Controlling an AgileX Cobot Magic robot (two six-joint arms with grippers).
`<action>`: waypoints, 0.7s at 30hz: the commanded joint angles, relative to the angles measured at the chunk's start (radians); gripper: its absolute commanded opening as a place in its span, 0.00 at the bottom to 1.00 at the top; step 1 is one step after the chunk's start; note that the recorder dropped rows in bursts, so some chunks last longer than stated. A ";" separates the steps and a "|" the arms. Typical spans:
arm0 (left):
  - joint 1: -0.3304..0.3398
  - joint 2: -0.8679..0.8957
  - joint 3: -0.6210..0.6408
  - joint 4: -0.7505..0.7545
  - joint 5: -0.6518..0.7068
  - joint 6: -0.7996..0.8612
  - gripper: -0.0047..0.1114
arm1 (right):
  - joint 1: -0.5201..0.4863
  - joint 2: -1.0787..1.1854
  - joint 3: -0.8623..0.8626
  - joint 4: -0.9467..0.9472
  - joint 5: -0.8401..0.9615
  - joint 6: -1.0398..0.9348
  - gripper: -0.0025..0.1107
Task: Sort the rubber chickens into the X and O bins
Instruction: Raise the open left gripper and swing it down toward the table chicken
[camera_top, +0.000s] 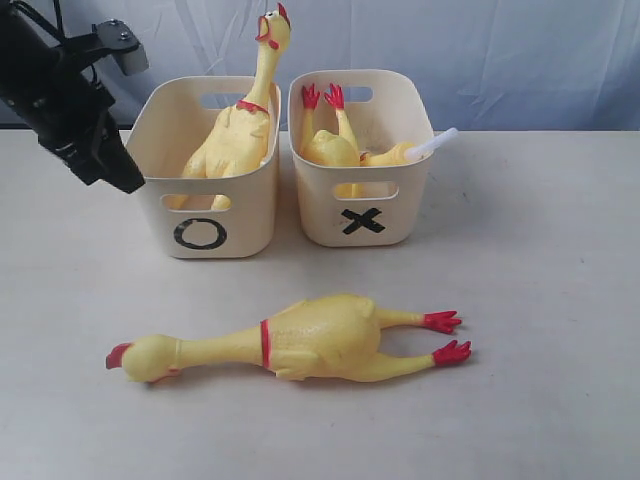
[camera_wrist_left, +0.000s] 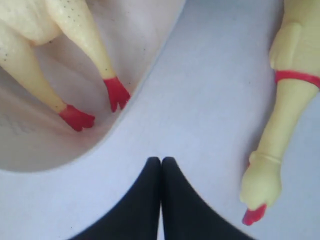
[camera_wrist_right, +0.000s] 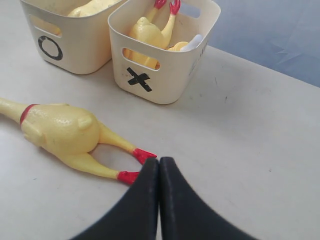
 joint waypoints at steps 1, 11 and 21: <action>-0.041 -0.083 0.076 0.003 0.006 0.006 0.04 | 0.000 -0.007 0.004 -0.004 -0.012 -0.004 0.01; -0.234 -0.171 0.266 0.060 -0.080 0.035 0.04 | 0.000 -0.007 0.004 0.002 -0.012 -0.004 0.01; -0.438 -0.157 0.390 0.107 -0.362 0.100 0.18 | 0.000 -0.007 0.004 0.006 -0.012 -0.004 0.01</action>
